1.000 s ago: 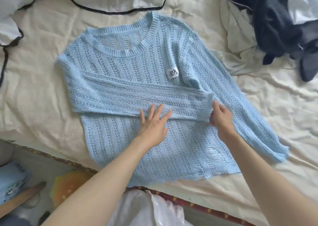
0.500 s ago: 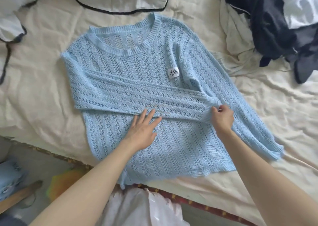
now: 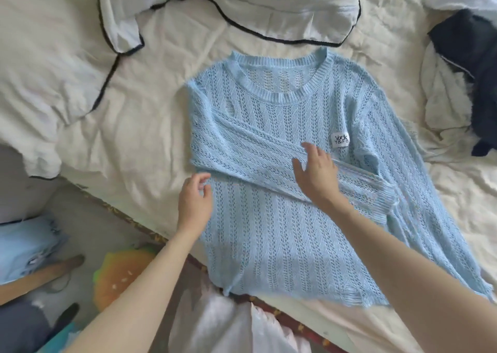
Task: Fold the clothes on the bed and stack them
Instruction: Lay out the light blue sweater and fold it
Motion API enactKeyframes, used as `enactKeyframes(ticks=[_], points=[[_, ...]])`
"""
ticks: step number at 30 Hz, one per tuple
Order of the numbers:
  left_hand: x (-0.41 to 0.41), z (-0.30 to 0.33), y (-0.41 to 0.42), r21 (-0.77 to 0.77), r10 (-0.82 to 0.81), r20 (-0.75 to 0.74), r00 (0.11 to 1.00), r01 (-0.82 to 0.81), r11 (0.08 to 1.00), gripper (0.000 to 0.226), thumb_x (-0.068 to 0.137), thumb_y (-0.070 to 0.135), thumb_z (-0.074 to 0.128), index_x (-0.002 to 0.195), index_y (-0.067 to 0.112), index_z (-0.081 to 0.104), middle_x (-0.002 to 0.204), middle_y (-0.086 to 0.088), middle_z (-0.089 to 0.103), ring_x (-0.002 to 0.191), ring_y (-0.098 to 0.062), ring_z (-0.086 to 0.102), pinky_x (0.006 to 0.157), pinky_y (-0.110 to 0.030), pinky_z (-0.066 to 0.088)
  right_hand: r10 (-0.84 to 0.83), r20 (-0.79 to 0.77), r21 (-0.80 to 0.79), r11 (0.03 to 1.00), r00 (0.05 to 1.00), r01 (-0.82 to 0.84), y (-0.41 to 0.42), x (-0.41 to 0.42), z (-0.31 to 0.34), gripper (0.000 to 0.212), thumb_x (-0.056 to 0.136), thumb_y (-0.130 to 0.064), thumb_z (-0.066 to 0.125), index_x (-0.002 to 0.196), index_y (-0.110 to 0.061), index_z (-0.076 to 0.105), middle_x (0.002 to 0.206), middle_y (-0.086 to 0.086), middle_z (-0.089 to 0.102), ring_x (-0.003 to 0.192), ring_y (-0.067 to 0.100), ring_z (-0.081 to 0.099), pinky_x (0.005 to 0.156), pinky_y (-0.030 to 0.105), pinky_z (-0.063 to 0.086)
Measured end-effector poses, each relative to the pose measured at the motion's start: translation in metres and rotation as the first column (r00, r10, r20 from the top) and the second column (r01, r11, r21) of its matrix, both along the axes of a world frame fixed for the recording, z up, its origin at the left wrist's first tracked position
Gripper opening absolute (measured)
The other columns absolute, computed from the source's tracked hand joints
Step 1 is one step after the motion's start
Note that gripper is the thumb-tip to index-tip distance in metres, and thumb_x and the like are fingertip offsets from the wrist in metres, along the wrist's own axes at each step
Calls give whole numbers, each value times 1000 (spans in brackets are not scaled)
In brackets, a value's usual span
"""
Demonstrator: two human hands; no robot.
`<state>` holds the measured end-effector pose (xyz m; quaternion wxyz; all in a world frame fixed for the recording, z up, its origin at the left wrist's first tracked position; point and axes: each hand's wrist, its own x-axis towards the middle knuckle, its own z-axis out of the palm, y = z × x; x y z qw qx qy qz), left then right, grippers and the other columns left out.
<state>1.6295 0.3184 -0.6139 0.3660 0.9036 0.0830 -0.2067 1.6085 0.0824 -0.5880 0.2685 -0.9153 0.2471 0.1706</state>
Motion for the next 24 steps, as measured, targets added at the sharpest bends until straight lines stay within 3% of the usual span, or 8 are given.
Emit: enactKeyframes(ticks=[5,7,10,13,15,17,20,24], points=[[46,-17,36,-71,200,-41,979,-202,977,31,97,8,47,127,1,51,125,-12,57,110,-21,54,84,-11,34,250,-12,134,960,968,-246,54,94,-4,33,100,-25,43,120,-5,59,122,14,60,111,28,55,97,41,43],[59,-24,37,-136,204,-83,975,-214,967,29,98,11,48,125,3,53,113,-4,60,103,-17,55,75,-3,34,321,10,151,936,947,-318,74,134,-7,34,100,-26,44,123,-5,58,122,12,61,109,26,57,92,31,45],[71,-30,35,-215,197,-160,967,-229,949,24,97,21,51,119,12,56,90,13,57,85,-3,56,66,-1,37,274,14,209,940,962,-271,103,188,-15,39,100,-31,43,129,-7,52,124,12,59,110,26,57,90,33,45],[73,-33,37,-210,85,-182,980,-123,970,9,93,26,58,91,18,59,74,13,56,68,-4,51,66,-22,43,285,-84,209,942,955,-263,126,222,-31,23,97,-26,43,90,-10,58,85,10,60,82,26,55,63,28,41],[73,-31,38,-208,43,-197,980,-84,975,20,91,26,61,79,10,62,66,0,57,62,-11,48,61,-28,36,266,-147,179,955,953,-239,134,235,-39,30,92,-21,46,64,-13,46,60,3,45,60,20,45,46,22,30],[76,-31,42,-199,62,-197,978,-102,975,24,90,23,61,79,1,62,70,-11,57,65,-17,47,62,-30,36,198,-148,199,966,969,-167,137,246,-45,37,88,-17,53,54,-17,39,51,-3,35,46,12,32,35,16,23],[76,-29,52,-234,94,-253,963,-155,960,22,94,24,55,88,3,55,73,-4,51,65,-15,43,55,-18,33,148,-106,221,968,983,-122,143,257,-50,23,86,-21,59,65,-15,51,52,-4,36,47,9,31,35,15,22],[72,-32,58,-249,141,-242,960,-202,947,19,98,24,49,99,5,53,74,3,46,64,-11,41,59,-22,29,93,-20,252,964,995,-85,154,268,-61,15,84,-26,64,73,-16,60,55,-5,45,51,9,41,36,9,27]])
